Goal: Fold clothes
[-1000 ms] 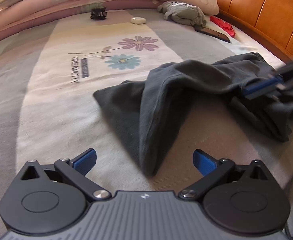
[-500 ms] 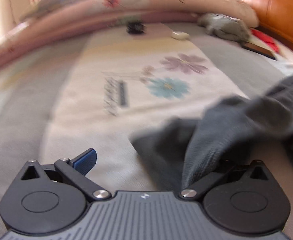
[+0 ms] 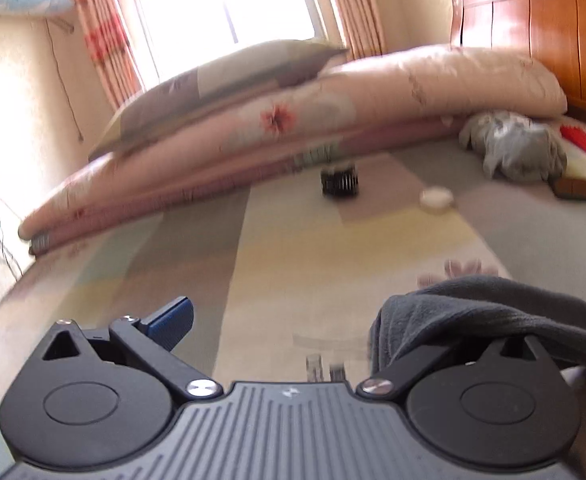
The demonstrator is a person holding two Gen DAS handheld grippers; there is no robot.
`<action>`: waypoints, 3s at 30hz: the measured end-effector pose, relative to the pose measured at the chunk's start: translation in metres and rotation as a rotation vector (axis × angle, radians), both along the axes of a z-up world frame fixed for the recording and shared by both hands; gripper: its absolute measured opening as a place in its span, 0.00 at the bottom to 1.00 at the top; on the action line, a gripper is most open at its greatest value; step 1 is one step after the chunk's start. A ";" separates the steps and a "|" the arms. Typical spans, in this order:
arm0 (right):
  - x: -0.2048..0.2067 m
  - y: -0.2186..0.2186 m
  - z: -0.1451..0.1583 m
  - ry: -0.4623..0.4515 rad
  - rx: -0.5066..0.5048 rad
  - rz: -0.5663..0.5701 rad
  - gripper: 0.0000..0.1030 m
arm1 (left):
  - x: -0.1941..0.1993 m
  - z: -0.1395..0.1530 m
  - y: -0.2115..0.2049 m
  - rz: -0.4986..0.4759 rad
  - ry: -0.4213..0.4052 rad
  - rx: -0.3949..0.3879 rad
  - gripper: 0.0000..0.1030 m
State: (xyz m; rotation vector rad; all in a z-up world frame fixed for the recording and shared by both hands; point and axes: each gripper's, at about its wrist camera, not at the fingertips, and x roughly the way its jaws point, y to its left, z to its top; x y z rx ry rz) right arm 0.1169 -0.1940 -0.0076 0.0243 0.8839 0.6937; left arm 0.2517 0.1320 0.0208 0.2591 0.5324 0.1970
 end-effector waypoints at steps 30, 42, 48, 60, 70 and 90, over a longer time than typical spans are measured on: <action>-0.003 -0.009 -0.010 0.025 0.016 0.001 0.49 | -0.026 -0.101 0.032 -0.037 0.289 -0.124 0.99; 0.003 -0.023 -0.004 0.011 0.003 -0.031 0.49 | -0.029 -0.080 0.099 0.230 0.234 0.033 1.00; 0.011 -0.033 0.000 -0.004 -0.011 -0.030 0.49 | -0.045 -0.075 0.079 0.096 0.308 0.111 0.99; 0.083 -0.059 0.019 -0.099 -0.134 0.010 0.49 | -0.128 -0.030 0.029 -0.198 0.426 -0.123 0.99; 0.188 -0.050 -0.005 -0.154 -0.320 0.082 0.29 | -0.093 -0.017 -0.037 -0.257 0.317 -0.136 0.99; 0.247 -0.028 -0.068 -0.159 -0.438 0.404 0.60 | -0.042 -0.097 -0.107 -0.265 0.376 -0.214 0.99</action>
